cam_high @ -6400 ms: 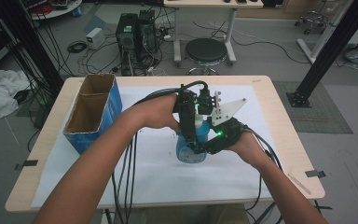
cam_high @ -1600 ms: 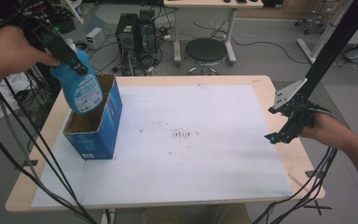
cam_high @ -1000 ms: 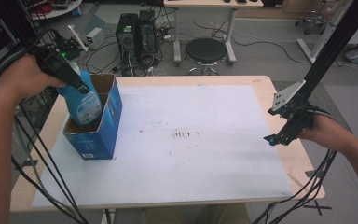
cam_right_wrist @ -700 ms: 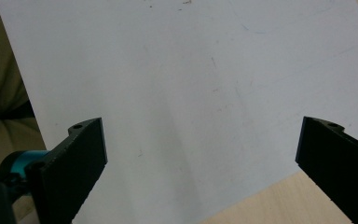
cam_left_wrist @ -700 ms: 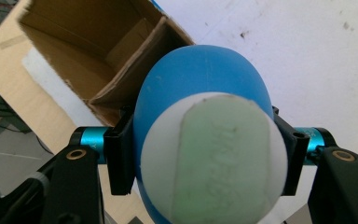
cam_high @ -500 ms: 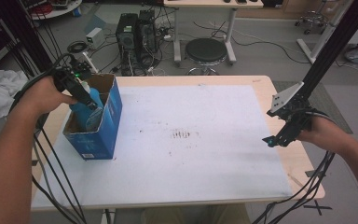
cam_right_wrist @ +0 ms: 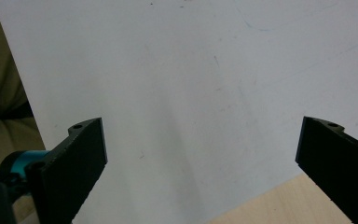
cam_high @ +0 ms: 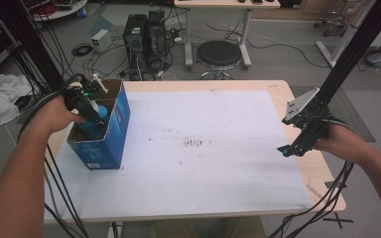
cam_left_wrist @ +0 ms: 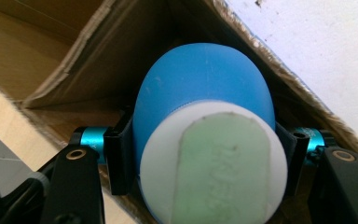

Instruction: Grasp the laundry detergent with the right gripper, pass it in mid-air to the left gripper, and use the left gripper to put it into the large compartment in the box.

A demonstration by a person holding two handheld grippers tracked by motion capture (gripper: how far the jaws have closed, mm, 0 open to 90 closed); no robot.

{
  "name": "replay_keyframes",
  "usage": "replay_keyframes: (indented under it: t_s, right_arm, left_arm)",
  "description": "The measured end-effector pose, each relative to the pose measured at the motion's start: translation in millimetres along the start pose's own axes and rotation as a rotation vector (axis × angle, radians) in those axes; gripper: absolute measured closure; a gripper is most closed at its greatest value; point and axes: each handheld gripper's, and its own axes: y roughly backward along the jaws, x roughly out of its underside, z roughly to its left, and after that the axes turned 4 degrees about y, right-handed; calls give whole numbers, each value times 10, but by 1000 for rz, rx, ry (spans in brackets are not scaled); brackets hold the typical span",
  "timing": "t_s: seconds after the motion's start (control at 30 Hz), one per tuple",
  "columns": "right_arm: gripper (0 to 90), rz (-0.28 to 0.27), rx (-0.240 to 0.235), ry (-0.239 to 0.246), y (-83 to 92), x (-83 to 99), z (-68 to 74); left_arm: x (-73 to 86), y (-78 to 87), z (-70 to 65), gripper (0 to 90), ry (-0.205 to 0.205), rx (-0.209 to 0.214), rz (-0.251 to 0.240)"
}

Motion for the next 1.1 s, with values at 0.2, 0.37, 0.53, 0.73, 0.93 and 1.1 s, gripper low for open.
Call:
replay_keyframes:
  t_s: [0.2, 0.37, 0.53, 0.73, 0.93, 1.1]
  right_arm:
    - [9, -4, -3, -1, -21, -4, 2]
    - [9, -1, -7, 1, -46, 3, 1]
    - [9, -5, -8, 2, -49, 5, 3]
    - [9, -1, -17, 4, -72, -13, 17]
    - [9, 4, -18, 1, -79, -22, 19]
    - [9, -2, -16, 3, -77, -28, 24]
  left_arm:
    - [5, -110, 2, 381, 6, 5, 24]
    - [-7, -121, 21, 381, 5, 12, 29]
    - [-4, -125, 39, 378, 10, 16, 36]
    - [-12, -97, 50, 324, 21, -3, 33]
    - [10, 32, 68, 284, 42, -3, -21]
    - [26, 160, 75, 284, 61, -12, -56]
